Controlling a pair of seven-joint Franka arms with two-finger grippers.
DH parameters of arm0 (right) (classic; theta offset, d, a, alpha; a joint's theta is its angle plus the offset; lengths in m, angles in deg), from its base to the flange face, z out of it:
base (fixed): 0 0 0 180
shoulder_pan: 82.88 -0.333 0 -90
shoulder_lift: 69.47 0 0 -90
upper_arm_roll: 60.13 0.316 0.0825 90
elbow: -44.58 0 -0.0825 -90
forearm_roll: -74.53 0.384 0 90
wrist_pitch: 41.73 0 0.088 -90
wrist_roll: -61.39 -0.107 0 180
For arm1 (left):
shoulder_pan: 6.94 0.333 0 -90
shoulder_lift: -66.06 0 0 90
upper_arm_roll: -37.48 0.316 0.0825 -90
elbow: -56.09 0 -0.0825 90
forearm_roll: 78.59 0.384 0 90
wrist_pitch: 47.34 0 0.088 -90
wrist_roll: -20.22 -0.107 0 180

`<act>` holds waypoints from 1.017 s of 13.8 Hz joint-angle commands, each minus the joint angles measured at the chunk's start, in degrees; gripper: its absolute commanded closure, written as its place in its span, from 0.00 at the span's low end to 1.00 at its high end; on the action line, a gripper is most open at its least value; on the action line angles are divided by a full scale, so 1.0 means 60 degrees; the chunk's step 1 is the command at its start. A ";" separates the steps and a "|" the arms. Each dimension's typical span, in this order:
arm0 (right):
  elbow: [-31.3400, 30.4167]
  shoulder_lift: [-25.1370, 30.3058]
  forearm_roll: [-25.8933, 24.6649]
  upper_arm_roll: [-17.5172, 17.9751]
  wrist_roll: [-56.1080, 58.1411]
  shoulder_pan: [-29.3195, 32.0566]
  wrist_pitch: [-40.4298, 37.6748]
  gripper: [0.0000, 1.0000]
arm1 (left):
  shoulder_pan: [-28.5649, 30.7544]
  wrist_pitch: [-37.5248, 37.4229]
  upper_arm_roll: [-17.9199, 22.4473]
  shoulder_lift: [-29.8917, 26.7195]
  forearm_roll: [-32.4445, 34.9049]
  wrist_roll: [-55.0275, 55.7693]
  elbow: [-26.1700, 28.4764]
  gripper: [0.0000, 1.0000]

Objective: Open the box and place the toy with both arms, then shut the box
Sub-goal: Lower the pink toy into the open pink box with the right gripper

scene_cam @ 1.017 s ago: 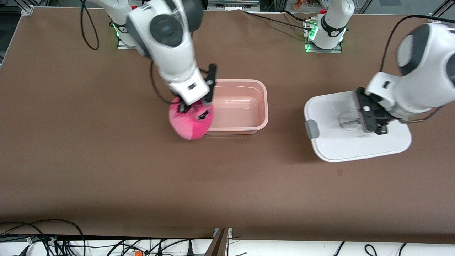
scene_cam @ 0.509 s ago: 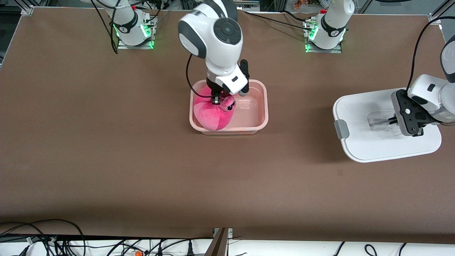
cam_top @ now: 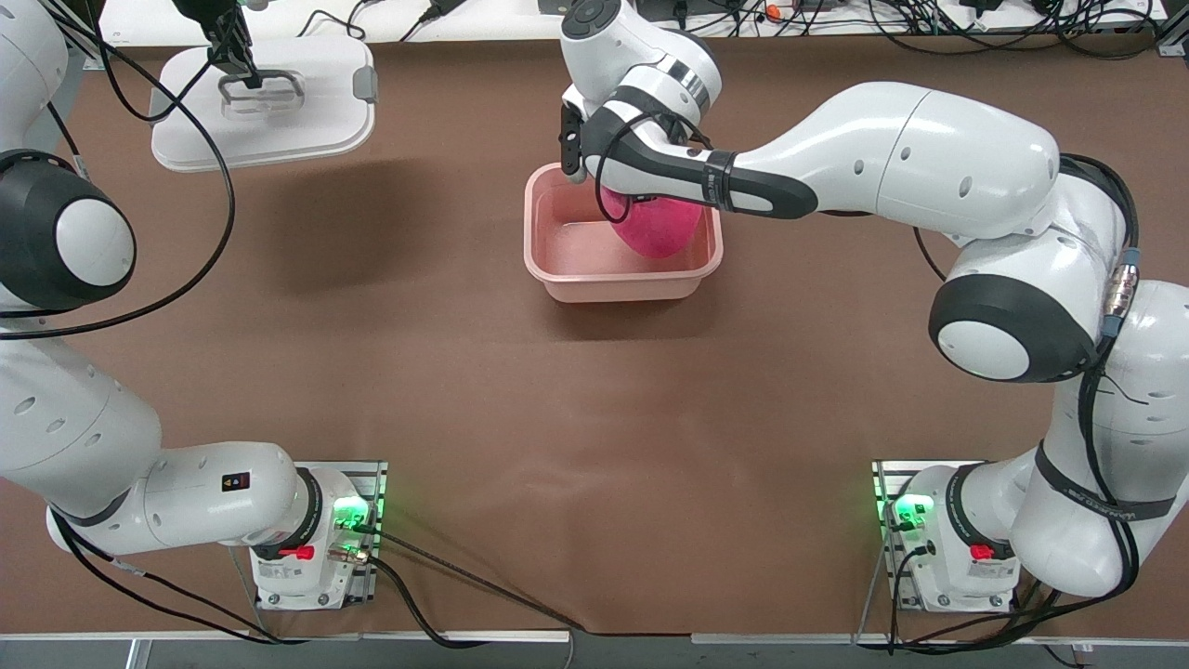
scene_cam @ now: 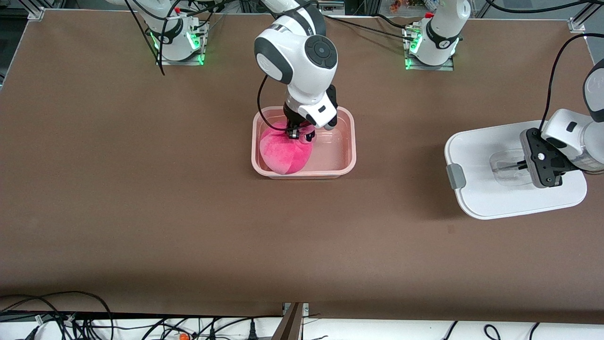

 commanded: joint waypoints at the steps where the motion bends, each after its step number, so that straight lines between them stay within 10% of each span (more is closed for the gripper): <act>1: 0.0224 0.0157 -0.0141 -0.0074 -0.0230 -0.0085 -0.0780 1.00 | 0.0023 -0.0238 -0.0106 0.0164 0.0107 -0.0193 -0.0397 1.00; 13: 0.0209 -0.0968 -0.0375 -0.0089 -0.0391 -0.0158 0.0636 1.00 | -0.0036 -0.0253 -0.0121 0.0208 0.0078 -0.0193 -0.0411 1.00; 14: 0.0180 -0.1115 -0.0390 -0.0103 -0.0333 -0.0100 0.0885 0.66 | -0.0036 -0.0253 -0.0121 0.0208 0.0078 -0.0193 -0.0397 1.00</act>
